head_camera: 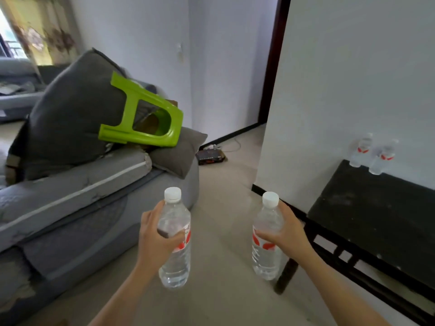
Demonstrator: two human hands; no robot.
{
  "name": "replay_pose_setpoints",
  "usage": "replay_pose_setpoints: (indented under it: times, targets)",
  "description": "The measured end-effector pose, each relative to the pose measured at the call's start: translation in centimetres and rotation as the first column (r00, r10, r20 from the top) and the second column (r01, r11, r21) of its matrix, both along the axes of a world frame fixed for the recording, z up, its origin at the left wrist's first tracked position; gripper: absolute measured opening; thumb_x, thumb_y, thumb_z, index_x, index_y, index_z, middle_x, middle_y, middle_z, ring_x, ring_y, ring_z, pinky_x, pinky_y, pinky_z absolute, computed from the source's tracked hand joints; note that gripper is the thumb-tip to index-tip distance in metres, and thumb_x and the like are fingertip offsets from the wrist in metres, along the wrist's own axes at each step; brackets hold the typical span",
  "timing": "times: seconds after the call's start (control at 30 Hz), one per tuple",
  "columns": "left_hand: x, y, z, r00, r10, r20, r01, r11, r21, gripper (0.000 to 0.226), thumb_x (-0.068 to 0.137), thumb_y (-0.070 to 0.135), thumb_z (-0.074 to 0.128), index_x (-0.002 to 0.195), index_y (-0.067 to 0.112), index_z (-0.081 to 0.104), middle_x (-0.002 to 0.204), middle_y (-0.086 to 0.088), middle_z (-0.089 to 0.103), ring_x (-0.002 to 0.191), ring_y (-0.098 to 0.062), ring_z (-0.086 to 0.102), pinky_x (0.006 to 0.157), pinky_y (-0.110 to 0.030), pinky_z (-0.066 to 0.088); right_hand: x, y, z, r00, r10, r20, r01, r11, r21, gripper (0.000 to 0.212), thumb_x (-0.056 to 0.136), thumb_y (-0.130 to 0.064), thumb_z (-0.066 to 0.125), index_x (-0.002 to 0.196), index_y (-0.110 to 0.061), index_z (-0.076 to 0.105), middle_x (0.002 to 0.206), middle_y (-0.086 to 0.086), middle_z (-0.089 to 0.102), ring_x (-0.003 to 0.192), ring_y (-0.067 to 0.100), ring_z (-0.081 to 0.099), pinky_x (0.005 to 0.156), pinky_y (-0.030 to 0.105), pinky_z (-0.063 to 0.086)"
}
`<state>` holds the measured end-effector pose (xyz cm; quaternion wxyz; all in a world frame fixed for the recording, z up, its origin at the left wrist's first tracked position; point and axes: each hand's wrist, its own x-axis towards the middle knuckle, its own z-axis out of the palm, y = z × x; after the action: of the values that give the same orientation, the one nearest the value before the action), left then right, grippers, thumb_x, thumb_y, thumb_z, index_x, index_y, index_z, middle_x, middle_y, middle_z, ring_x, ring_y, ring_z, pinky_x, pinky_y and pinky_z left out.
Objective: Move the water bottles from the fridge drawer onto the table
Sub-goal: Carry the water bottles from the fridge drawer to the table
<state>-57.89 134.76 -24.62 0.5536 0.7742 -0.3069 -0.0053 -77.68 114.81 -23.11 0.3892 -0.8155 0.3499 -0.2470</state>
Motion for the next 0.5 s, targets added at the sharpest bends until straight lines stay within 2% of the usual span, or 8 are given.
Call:
replay_pose_setpoints:
  times: [0.1,0.23,0.3,0.4,0.5]
  targets:
    - [4.0,-2.7,-1.0,1.000,0.009,-0.003,-0.008,1.000,0.007,0.081,0.064,0.000,0.079,0.135,0.012,0.042,0.117,-0.012,0.044,0.097,-0.015,0.044,0.076,-0.018,0.034,4.3,-3.1,-0.6,1.000,0.017,-0.005,-0.017,1.000,-0.005,0.070,0.054,-0.048,0.076,0.116,-0.032,0.048,0.107,-0.009,0.057,0.101,0.010,0.057,0.090,0.041,0.051]
    - [10.5,-7.7,-1.6,1.000,-0.020,-0.005,0.019,1.000,-0.011,0.080,0.065,0.000,0.078,0.135,0.012,0.041,0.119,-0.014,0.043,0.100,-0.013,0.042,0.077,-0.018,0.036,10.4,-6.6,-1.0,1.000,0.007,-0.003,-0.007,1.000,-0.030,0.063,0.061,-0.028,0.080,0.113,-0.042,0.047,0.108,-0.009,0.058,0.104,0.013,0.055,0.093,0.040,0.047]
    - [14.1,-10.7,-1.3,0.998,-0.052,0.026,0.053,0.998,-0.023,0.080,0.065,-0.001,0.078,0.135,0.012,0.041,0.118,-0.015,0.044,0.099,-0.013,0.042,0.075,-0.013,0.035,13.2,-8.5,-0.9,1.000,-0.022,0.003,0.023,0.999,-0.043,0.060,0.058,-0.034,0.080,0.106,-0.047,0.047,0.105,-0.009,0.059,0.102,0.014,0.056,0.093,0.040,0.047]
    - [19.9,-15.7,-0.2,0.990,-0.133,0.053,0.135,0.990,-0.047,0.079,0.063,0.003,0.080,0.132,0.013,0.044,0.112,-0.012,0.045,0.094,-0.010,0.042,0.069,-0.002,0.034,17.8,-12.5,-0.5,0.995,-0.103,0.013,0.103,0.995,-0.016,0.072,0.049,-0.051,0.074,0.115,-0.039,0.047,0.106,-0.005,0.059,0.102,0.018,0.058,0.090,0.045,0.050]
    - [24.4,-20.4,0.5,0.978,-0.206,0.030,0.208,0.974,-0.086,0.080,0.059,0.014,0.079,0.131,0.018,0.043,0.109,-0.004,0.041,0.094,-0.007,0.040,0.075,-0.007,0.033,21.1,-15.6,0.6,0.981,-0.194,0.019,0.195,0.981,-0.021,0.059,0.058,-0.038,0.078,0.106,-0.047,0.044,0.104,-0.008,0.056,0.101,0.016,0.057,0.089,0.040,0.050]
